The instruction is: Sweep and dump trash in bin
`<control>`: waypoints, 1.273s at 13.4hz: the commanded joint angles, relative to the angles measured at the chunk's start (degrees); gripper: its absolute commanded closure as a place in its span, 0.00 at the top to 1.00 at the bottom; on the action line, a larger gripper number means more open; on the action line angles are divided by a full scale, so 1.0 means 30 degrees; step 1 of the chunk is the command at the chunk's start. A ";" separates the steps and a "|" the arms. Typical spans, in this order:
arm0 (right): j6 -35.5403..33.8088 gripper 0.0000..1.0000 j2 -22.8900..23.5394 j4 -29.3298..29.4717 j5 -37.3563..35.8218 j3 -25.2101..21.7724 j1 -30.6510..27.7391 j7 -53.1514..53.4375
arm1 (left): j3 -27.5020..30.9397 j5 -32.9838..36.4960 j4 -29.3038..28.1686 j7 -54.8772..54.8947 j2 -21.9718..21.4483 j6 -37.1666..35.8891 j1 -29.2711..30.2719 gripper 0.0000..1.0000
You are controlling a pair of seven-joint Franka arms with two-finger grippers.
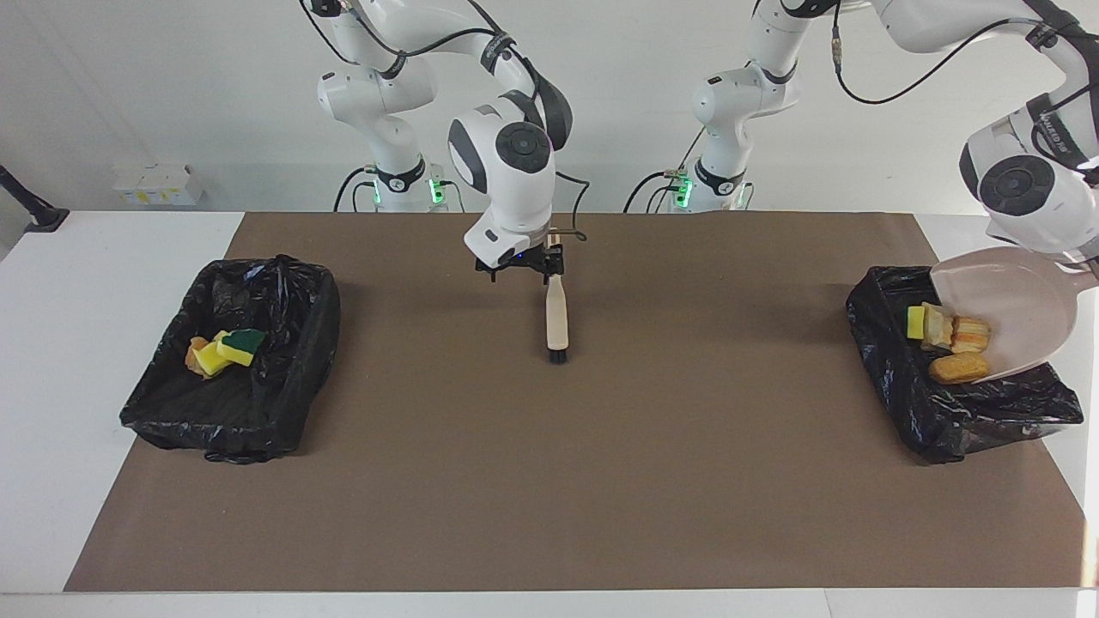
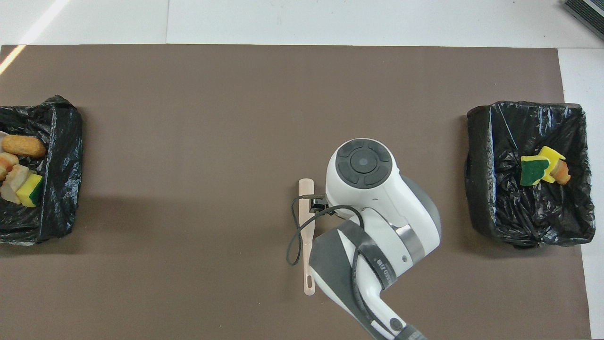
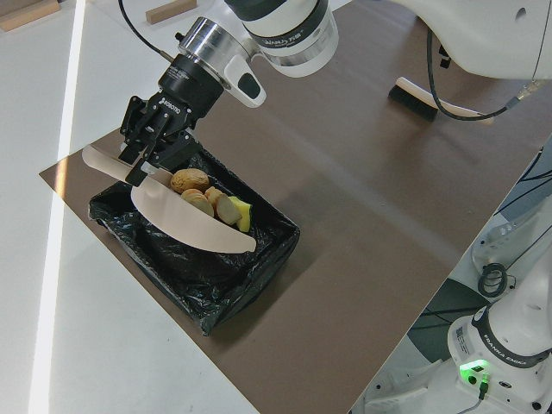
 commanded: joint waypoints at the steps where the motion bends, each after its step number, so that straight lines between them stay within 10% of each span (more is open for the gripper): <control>1: -0.0034 1.00 -0.0655 0.0292 -0.0785 0.0161 -0.2631 -0.2456 | 0.0264 0.1959 -0.0910 -0.0778 -0.1779 -0.0302 -0.0069 0.00; 8: -0.1610 1.00 -0.2410 0.2488 -0.1021 0.0132 -0.6302 -0.5276 | 0.0001 0.2465 -0.0734 -0.0632 -0.2955 -0.0214 -0.0182 0.00; 17: -0.4364 1.00 -0.3146 0.4978 -0.0669 -0.1157 -0.6391 -0.6011 | -0.0029 -1.1215 -0.1144 -0.0835 -0.2663 -0.0243 -0.2055 0.00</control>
